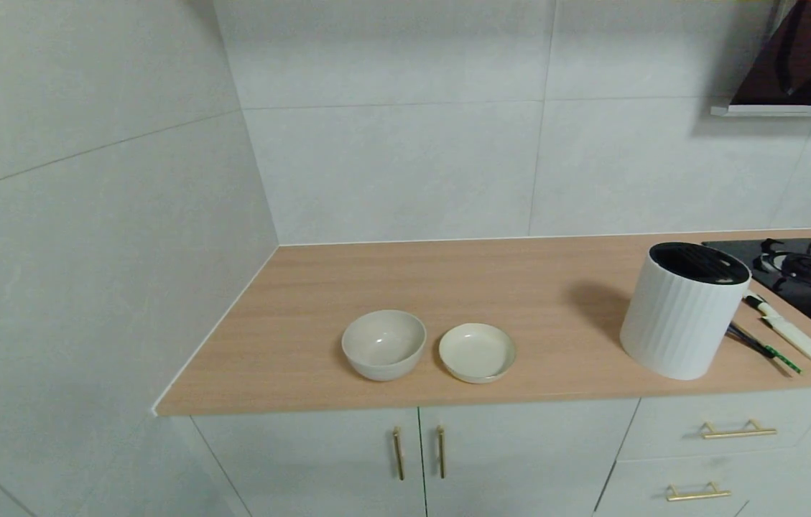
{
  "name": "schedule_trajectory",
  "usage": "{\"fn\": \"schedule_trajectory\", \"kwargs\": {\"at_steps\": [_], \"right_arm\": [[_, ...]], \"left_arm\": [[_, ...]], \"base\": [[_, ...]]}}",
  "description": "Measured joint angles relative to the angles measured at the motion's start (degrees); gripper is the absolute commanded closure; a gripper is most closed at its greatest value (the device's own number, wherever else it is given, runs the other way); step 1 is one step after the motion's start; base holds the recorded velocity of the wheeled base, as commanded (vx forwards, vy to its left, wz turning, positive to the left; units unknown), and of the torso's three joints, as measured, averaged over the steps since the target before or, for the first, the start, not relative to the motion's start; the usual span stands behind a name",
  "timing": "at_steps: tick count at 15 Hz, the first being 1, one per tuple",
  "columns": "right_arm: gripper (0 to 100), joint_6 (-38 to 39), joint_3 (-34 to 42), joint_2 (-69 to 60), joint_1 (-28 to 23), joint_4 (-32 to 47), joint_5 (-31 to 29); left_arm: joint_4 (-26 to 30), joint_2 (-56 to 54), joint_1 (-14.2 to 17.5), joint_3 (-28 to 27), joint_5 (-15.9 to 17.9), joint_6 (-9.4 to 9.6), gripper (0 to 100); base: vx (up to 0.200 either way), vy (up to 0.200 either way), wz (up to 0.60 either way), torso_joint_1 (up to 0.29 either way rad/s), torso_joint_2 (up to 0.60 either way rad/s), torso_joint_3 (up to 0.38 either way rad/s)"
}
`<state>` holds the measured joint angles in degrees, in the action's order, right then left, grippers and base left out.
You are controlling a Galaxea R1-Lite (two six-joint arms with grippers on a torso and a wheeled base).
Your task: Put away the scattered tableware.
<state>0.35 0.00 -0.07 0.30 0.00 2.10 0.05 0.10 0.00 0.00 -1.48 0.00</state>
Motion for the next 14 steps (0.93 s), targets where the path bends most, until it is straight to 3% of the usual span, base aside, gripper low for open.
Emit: {"fn": "schedule_trajectory", "kwargs": {"at_steps": [1,14], "right_arm": [[0,0.00,0.00,0.00,0.02,0.00,0.00],[0,0.09,0.00,0.00,0.00,0.00,0.00]], "left_arm": [[0.02,0.00,0.00,-0.02,0.02,0.00,0],[0.00,0.00,0.00,0.00,0.00,0.00,0]], "base": [[0.000,0.200,0.00,0.007,0.00,0.007],[0.000,0.000,0.00,0.000,0.00,0.000]]}}
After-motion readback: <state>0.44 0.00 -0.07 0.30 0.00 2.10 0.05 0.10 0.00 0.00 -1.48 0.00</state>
